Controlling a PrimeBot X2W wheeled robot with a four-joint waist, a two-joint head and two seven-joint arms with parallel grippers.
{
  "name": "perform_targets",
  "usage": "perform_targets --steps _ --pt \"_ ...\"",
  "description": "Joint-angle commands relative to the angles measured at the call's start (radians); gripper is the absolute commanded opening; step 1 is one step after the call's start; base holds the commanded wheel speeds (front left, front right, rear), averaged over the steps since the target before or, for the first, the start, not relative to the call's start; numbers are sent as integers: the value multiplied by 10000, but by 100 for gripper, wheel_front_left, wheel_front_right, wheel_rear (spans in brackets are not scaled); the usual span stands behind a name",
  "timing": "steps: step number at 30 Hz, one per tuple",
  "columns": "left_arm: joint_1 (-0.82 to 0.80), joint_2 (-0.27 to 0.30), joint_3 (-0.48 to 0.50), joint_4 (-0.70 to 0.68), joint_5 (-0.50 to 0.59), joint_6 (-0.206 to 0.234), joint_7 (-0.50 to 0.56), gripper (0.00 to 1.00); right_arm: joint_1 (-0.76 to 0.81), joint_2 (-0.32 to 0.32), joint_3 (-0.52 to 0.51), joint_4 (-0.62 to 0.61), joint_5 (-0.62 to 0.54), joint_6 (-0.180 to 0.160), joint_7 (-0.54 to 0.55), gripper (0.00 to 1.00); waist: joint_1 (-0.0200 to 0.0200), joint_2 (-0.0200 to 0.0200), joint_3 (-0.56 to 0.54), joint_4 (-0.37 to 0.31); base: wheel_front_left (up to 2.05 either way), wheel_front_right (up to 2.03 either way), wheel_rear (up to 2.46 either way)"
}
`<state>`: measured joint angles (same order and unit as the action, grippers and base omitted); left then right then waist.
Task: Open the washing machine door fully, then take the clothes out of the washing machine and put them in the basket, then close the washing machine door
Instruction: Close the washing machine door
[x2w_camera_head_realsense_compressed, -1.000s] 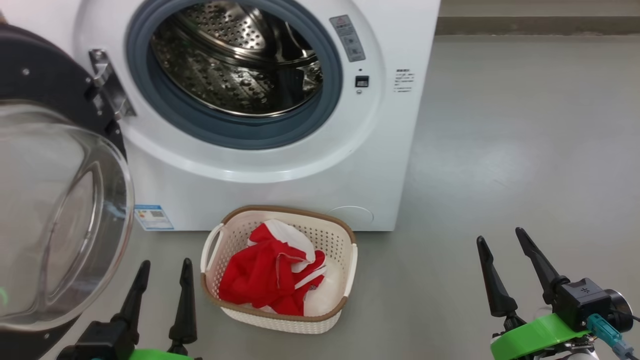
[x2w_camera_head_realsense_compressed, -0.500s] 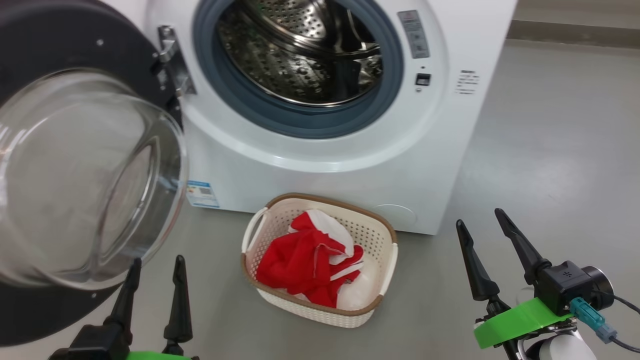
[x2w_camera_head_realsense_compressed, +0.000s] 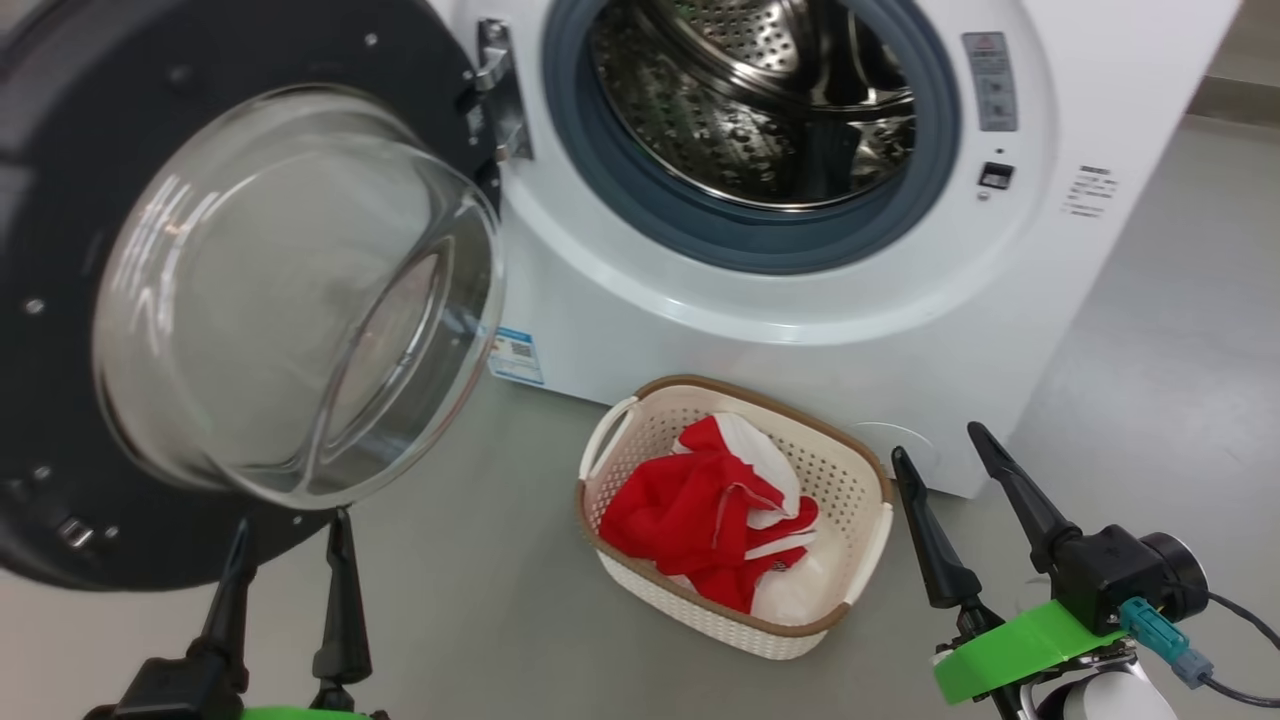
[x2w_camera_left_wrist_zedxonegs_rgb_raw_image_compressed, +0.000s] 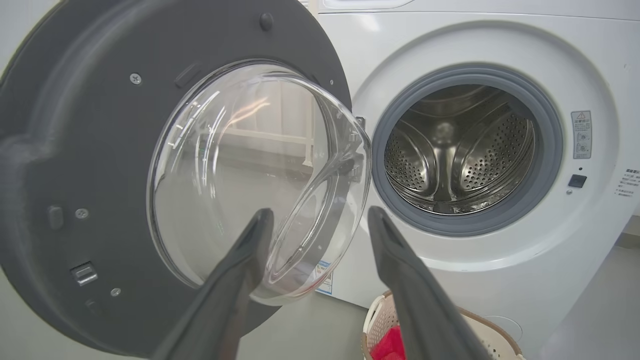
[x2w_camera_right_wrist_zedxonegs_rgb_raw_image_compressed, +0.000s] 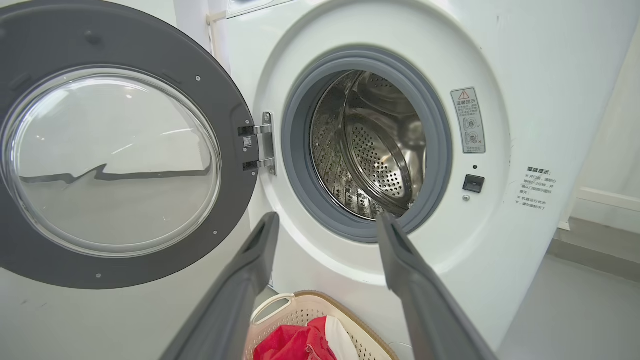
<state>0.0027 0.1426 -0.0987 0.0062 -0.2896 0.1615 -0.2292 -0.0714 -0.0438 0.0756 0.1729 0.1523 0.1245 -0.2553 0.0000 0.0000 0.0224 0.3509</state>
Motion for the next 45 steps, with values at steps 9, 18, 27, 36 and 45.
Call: perform_targets --steps 9,18,27,36,45 --pt "-124 262 346 -484 190 242 -12 100 -483 -64 270 -187 -40 62 -65 100 0 0 -2 975 0 0 0" --pt "-57 316 424 -609 122 363 -2 100 -503 -64 312 -152 21 62 -65 100 0 0 -47 1134 0 0 0" --pt "-71 408 502 -687 163 517 -45 0 -542 -64 421 -125 22 62 -65 100 0 0 -81 1073 0 0 0" --pt "-1287 1347 1256 -1197 598 716 -168 0 -505 -64 429 -54 -26 62 -65 100 0 0 -68 1021 0 0 0" --pt "-3401 2460 2352 -821 368 734 -85 0 -454 -64 444 15 -112 62 -65 100 0 0 -40 902 0 0 0"
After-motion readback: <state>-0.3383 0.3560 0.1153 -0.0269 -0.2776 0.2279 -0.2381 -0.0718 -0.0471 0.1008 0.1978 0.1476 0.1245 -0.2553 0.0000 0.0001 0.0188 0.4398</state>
